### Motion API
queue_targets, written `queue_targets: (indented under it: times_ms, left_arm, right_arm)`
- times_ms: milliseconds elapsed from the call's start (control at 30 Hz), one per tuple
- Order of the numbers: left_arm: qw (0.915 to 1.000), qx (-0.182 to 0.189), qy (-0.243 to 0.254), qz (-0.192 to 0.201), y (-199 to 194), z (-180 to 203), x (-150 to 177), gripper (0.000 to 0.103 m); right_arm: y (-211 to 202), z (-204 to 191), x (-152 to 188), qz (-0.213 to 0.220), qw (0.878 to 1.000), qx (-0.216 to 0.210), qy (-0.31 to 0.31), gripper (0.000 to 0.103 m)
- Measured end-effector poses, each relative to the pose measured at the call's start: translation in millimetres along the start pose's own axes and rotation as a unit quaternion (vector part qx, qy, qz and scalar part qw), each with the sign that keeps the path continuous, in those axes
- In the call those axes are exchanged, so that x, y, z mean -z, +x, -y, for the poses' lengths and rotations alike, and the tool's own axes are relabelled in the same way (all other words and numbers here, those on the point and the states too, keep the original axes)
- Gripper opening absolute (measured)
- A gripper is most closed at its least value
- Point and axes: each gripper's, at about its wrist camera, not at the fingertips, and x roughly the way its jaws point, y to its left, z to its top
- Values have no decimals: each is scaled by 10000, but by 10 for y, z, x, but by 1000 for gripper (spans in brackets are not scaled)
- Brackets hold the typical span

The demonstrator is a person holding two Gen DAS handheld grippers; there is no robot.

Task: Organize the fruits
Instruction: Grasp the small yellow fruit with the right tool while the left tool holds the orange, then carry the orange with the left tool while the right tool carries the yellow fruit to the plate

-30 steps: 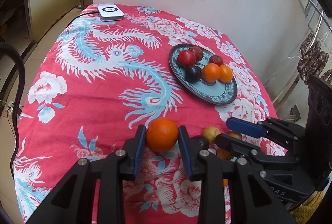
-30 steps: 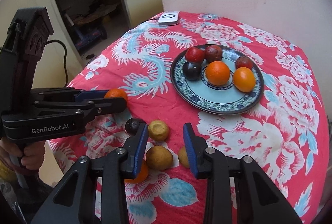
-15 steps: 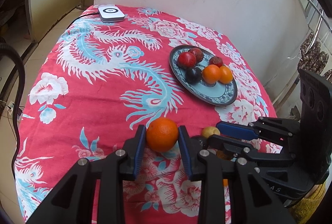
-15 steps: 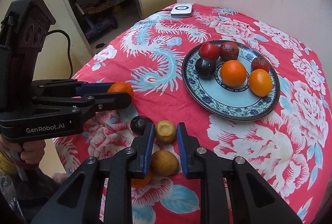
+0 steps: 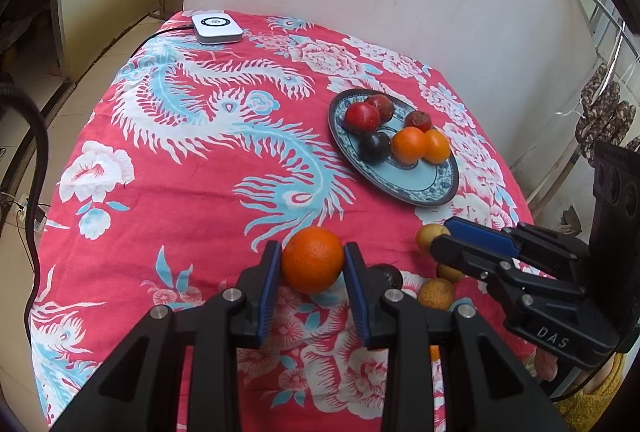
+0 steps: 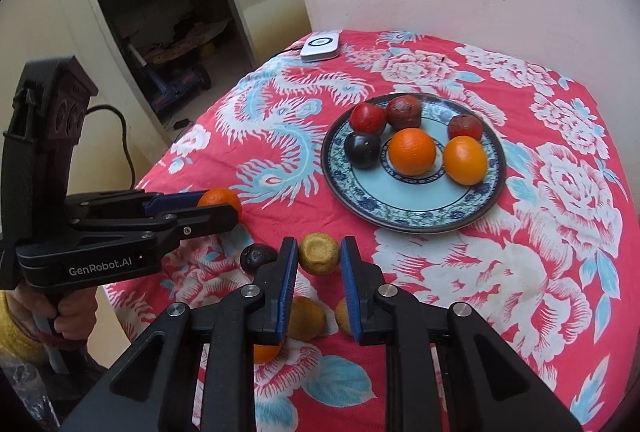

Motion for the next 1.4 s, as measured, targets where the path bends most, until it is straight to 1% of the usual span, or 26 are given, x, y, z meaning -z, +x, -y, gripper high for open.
queue_targets:
  times_ms: [400, 767, 900, 1067, 1167, 1400]
  left_arm:
    - [9997, 62, 232, 76, 26, 191, -112, 33]
    - [9987, 223, 443, 95, 183, 419, -342, 33]
    - [9982, 255, 532, 83, 269, 502, -413, 33]
    - [9980, 178, 610, 22, 409, 586, -467, 33]
    - [9976, 112, 676, 67, 439, 608, -501, 33]
    - [9976, 88, 681, 80, 540, 607, -558, 33]
  right_arm:
    - [-139, 201, -41, 327, 9984, 331, 321, 23]
    - [-123, 364, -123, 530, 9953, 681, 446, 23]
    - [-87, 411, -154, 568, 9942, 787, 470, 23]
    - [-27, 494, -183, 601, 9927, 864, 588, 23]
    - [20, 540, -189, 580, 9922, 887, 653, 23]
    - [105, 585, -206, 533, 9915, 1008, 632, 23]
